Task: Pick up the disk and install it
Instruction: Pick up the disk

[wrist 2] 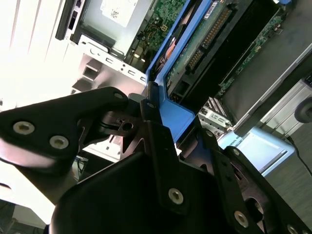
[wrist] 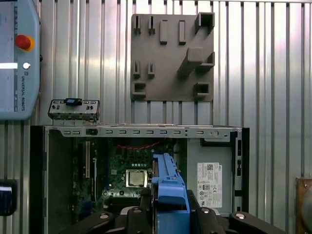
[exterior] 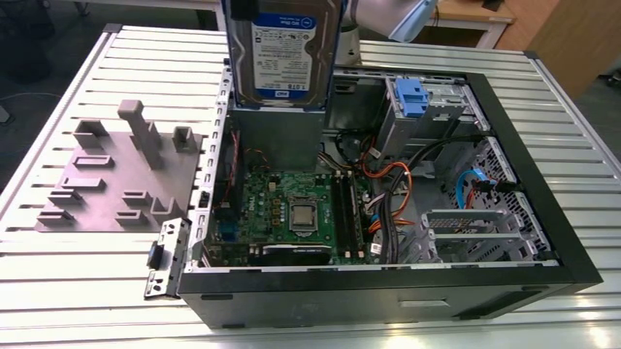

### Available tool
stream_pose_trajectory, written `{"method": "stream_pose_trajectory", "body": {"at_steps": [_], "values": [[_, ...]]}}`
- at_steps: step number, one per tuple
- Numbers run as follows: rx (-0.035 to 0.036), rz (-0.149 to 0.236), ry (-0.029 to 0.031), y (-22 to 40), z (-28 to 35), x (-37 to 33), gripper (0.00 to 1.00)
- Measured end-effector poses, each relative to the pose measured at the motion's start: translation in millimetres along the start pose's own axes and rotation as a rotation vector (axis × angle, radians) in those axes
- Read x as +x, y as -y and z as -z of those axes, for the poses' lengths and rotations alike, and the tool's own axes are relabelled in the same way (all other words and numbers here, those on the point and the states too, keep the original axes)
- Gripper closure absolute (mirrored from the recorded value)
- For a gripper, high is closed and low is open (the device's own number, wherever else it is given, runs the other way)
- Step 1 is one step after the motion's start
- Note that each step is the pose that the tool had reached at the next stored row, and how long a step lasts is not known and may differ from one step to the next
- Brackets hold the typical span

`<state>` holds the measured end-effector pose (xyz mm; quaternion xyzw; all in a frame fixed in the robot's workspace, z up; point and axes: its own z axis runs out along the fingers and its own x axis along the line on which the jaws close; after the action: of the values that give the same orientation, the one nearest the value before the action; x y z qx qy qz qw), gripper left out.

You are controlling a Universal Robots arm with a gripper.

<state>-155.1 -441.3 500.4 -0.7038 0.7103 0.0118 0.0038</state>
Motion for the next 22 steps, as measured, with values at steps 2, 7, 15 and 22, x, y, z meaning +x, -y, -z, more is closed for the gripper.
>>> {"method": "stream_pose_trajectory", "body": {"at_steps": [2, 7, 15, 22], "values": [[0.0000, 0.000, 0.0000, 2.6, 0.0, 0.0, 0.64], [0.0000, 0.000, 0.0001, 8.0, 0.1, -0.1, 0.64], [0.0000, 0.000, 0.0000, 17.2, 0.2, -0.2, 0.64], [0.0000, 0.000, 0.0000, 24.9, 0.3, -0.2, 0.64]]}}
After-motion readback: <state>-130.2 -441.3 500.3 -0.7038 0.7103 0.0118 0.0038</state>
